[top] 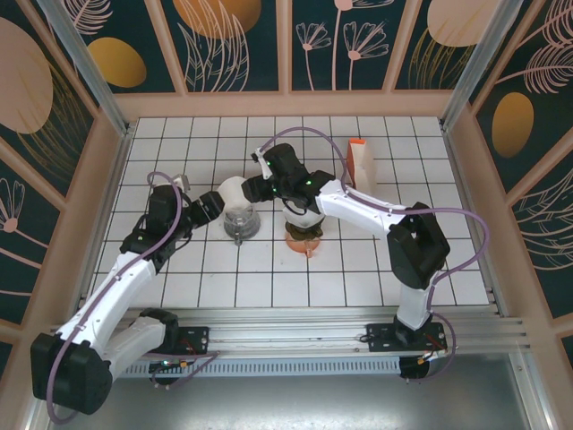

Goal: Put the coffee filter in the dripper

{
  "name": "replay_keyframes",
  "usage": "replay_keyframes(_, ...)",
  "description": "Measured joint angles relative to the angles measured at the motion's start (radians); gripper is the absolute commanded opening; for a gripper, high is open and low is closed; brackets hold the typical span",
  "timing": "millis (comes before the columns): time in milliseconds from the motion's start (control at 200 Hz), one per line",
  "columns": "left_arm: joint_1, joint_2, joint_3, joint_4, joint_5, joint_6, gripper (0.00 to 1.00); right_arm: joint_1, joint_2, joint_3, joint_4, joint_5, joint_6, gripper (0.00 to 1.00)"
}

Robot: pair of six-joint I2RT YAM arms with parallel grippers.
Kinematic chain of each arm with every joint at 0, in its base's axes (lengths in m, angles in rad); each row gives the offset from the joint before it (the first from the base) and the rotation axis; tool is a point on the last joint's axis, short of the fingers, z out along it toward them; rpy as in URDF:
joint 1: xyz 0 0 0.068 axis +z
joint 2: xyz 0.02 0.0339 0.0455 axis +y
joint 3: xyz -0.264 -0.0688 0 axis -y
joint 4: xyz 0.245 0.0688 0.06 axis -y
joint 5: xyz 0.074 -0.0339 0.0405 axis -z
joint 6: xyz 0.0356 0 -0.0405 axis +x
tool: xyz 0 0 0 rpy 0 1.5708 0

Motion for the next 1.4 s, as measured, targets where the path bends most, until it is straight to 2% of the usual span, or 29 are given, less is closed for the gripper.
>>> replay_keyframes(205,0.0,0.016,-0.026,0.019,0.0,-0.004,0.75,0.001,0.0,0.0,0.0,0.0,0.0,0.64)
replay_keyframes(525,0.0,0.018,-0.027,0.023,-0.003,-0.012,0.85,0.001,0.0,0.0,0.0,0.0,0.0,0.65)
replay_keyframes(1396,0.0,-0.016,-0.026,0.0,-0.031,-0.016,0.85,0.001,-0.063,-0.056,0.002,0.004,0.019,0.66)
